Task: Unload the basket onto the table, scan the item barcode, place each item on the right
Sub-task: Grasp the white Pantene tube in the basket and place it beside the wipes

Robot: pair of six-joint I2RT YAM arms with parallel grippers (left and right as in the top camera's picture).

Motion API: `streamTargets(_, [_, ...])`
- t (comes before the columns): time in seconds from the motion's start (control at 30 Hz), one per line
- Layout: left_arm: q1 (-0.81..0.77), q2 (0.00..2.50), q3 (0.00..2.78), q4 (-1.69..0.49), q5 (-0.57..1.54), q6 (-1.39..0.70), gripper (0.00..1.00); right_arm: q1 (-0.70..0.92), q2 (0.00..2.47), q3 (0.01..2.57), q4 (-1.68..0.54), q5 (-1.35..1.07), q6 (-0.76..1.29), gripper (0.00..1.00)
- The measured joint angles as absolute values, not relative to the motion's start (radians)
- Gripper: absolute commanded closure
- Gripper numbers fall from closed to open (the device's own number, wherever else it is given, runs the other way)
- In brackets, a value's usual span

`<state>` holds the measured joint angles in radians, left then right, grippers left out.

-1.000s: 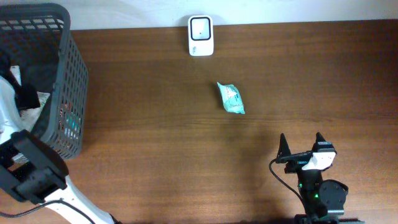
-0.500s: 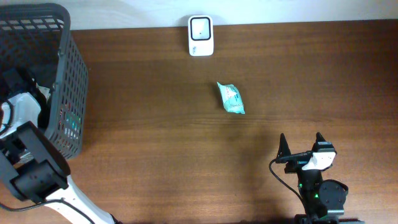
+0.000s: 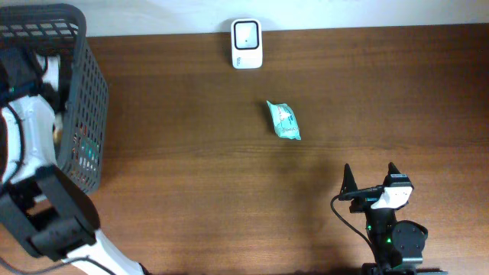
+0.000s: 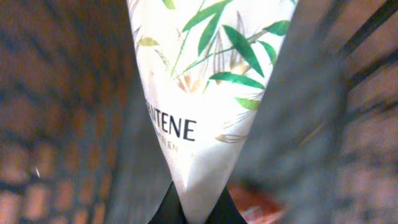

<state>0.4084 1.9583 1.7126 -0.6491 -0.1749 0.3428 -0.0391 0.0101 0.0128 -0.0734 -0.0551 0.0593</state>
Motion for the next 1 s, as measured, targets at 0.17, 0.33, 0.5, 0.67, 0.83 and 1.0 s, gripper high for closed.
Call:
streamTargets(0.17, [0.381,1.705,1.944,-0.570,-0.088,0.136,1.00,-0.039,0.010,0.013,-0.073,-0.055,0.059,0.01])
streamTargets(0.33, [0.384,1.554,1.959,-0.644,0.092,-0.100,1.00,-0.039,0.010,0.013,-0.073,-0.055,0.059,0.01])
streamTargets(0.5, [0.342,1.520,1.959,-0.780,0.434,-0.376,1.00,-0.039,0.010,0.013,-0.073,-0.055,0.059,0.01])
streamTargets(0.67, [0.093,1.562,1.955,-0.943,0.529,-0.408,1.00,-0.039,0.010,0.013,-0.073,-0.055,0.059,0.01])
streamTargets(0.83, [-0.137,1.746,1.955,-1.028,0.432,-0.405,1.00,-0.039,0.010,0.013,-0.073,-0.055,0.059,0.01])
streamTargets(1.0, [-0.343,2.006,1.954,-1.031,0.324,-0.429,1.00,-0.039,0.010,0.013,-0.073,-0.055,0.059,0.01])
